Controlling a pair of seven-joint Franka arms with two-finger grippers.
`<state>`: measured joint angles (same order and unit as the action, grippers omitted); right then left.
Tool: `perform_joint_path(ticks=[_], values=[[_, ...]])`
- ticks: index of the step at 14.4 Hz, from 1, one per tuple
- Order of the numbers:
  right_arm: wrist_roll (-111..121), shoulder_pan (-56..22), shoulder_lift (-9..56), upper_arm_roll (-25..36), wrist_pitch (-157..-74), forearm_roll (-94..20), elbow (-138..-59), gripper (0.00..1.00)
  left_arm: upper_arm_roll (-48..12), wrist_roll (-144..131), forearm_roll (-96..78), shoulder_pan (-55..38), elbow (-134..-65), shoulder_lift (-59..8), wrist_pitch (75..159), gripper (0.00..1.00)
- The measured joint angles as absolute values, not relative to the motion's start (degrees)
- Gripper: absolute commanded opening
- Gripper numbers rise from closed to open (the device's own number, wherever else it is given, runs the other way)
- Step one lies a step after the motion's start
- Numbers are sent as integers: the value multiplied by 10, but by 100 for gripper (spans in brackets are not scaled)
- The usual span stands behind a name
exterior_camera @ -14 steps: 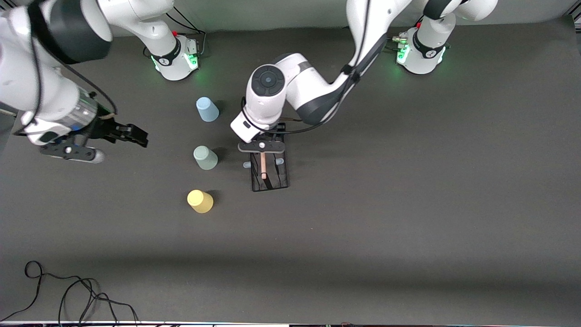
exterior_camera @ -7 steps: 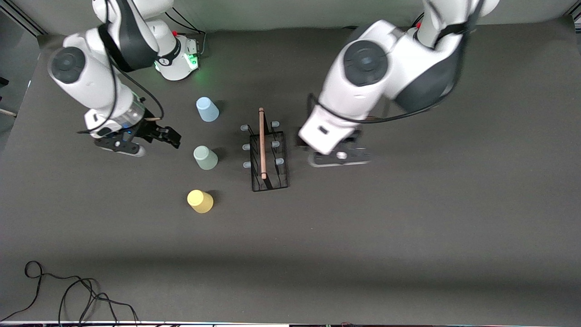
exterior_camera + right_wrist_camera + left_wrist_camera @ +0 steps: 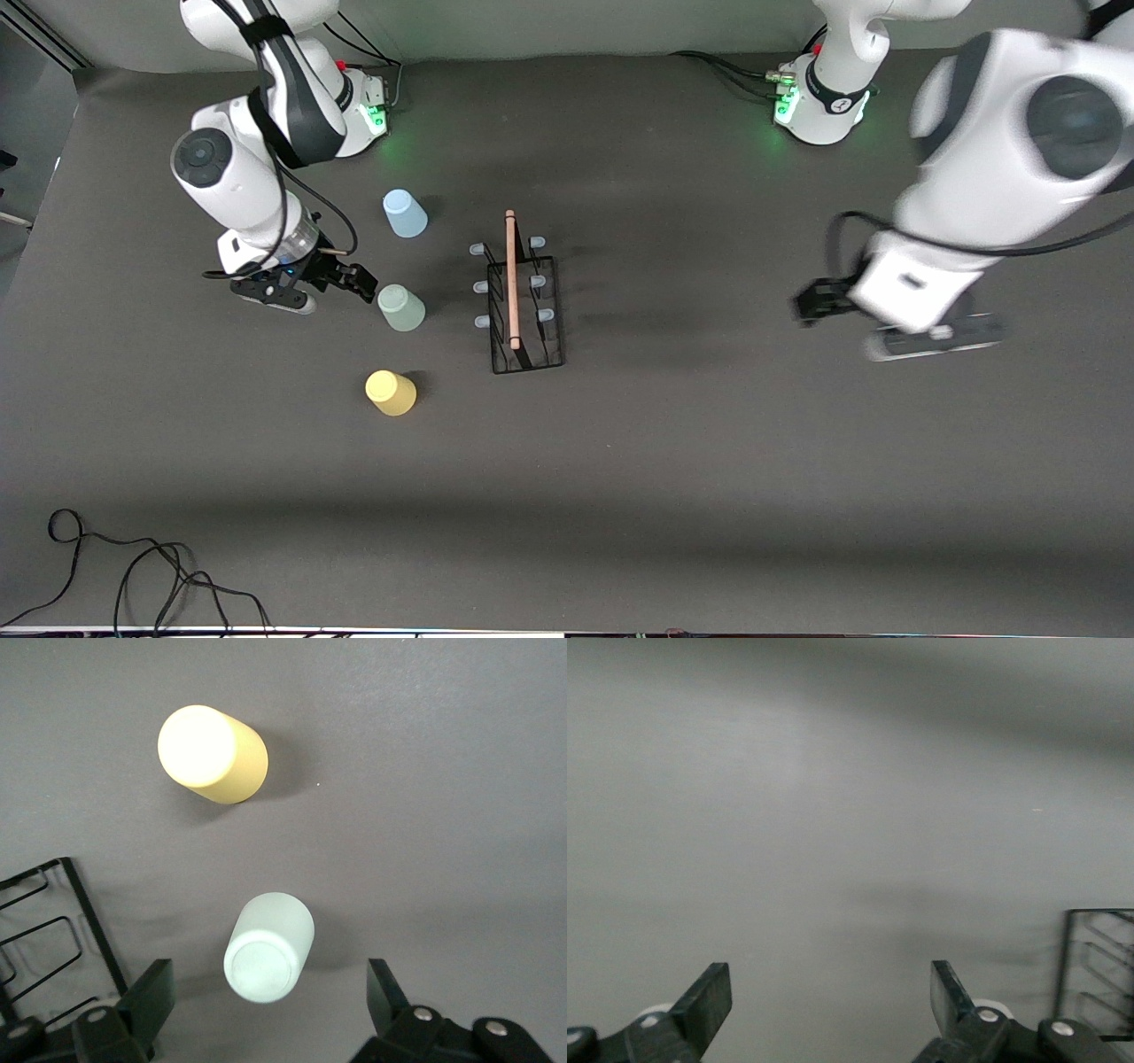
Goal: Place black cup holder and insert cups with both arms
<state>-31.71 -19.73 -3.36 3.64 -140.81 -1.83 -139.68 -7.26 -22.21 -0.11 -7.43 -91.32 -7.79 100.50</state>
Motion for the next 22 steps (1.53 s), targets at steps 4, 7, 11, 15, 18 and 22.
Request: perform_joint_path(ticks=[4,7,11,15,18,22], values=[[-335,-218,27,36,-1520,-18,-1428,99,-72,-102,-1,-6,-971,-19,985,100],[-350,-234,76,36,-1568,-18,-1436,99,-71,-13,-1,31,-979,-2,966,100],[-374,-234,102,36,-1576,-19,-1437,99,-68,28,-1,61,-987,14,963,100],[-386,-234,114,36,-1576,-19,-1437,99,-70,28,-1,61,-994,20,960,100],[-388,-234,116,36,-1576,-19,-1438,99,-70,28,-1,61,-1024,24,978,100],[-389,-234,122,36,-1576,-19,-1438,99,-74,29,-1,55,-1041,32,986,100]])
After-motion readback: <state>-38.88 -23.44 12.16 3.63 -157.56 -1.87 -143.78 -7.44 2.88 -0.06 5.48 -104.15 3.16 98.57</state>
